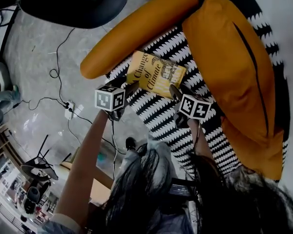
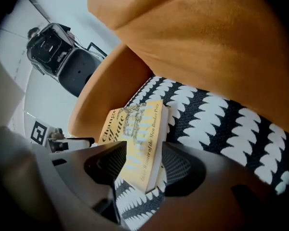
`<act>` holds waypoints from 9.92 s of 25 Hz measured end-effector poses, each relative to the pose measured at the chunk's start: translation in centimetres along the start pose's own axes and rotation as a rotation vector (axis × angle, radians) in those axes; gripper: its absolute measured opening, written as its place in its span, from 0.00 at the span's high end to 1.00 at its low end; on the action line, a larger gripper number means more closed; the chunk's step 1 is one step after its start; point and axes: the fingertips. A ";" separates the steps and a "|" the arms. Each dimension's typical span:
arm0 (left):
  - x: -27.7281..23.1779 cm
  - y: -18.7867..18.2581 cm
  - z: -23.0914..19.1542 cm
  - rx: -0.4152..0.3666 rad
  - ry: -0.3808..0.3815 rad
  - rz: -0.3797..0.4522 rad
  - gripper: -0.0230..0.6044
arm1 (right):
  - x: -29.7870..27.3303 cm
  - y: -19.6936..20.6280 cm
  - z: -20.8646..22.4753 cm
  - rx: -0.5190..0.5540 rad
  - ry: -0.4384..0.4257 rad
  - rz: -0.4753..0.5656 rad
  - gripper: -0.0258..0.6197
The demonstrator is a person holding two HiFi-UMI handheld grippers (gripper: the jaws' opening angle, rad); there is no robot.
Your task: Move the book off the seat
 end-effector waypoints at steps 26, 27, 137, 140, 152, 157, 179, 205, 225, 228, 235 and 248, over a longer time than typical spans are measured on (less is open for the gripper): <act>-4.4 3.2 -1.2 0.193 -0.004 -0.062 0.47 | -0.8 1.5 2.1 -0.076 0.013 -0.014 0.57; -4.1 2.9 -1.4 0.196 0.003 -0.072 0.48 | -0.8 1.1 1.6 -0.082 0.012 -0.022 0.57; 74.9 77.9 13.2 1.380 -0.968 1.289 0.49 | 30.2 73.5 -70.4 1.505 -0.765 -0.832 0.59; 74.9 79.5 12.5 1.463 -0.993 1.292 0.49 | 28.7 76.1 -71.5 1.566 -0.763 -0.909 0.59; 73.3 86.0 8.5 1.783 -1.087 1.299 0.49 | 22.0 87.4 -74.1 1.816 -0.789 -1.201 0.59; 70.5 89.4 7.3 1.903 -1.087 1.250 0.49 | 18.6 91.9 -72.0 1.909 -0.769 -1.308 0.59; 55.1 99.0 -2.7 2.015 -0.921 1.157 0.49 | 2.3 99.7 -60.7 1.981 -0.521 -1.426 0.59; 50.2 101.9 0.2 2.203 -0.787 1.164 0.49 | -1.3 98.6 -57.1 2.055 -0.428 -1.296 0.59; 59.2 93.5 4.8 1.830 -0.867 1.350 0.49 | 14.3 93.5 -61.7 1.806 -0.709 -1.245 0.69; 61.6 91.4 6.5 1.784 -0.891 1.396 0.49 | 17.5 91.5 -63.2 1.764 -0.746 -1.225 0.71; 66.7 88.3 11.5 1.698 -1.014 1.461 0.50 | 23.6 88.2 -67.3 1.652 -0.856 -1.124 0.75; 74.1 83.7 16.8 1.503 -1.090 1.433 0.60 | 33.3 84.7 -69.8 1.560 -0.963 -1.054 0.81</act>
Point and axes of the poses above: the fingertips, and each gripper's own axes: x backward along the fingers, z to its right, y out of its underside, and after that the axes turned 3 degrees about y, right-handed
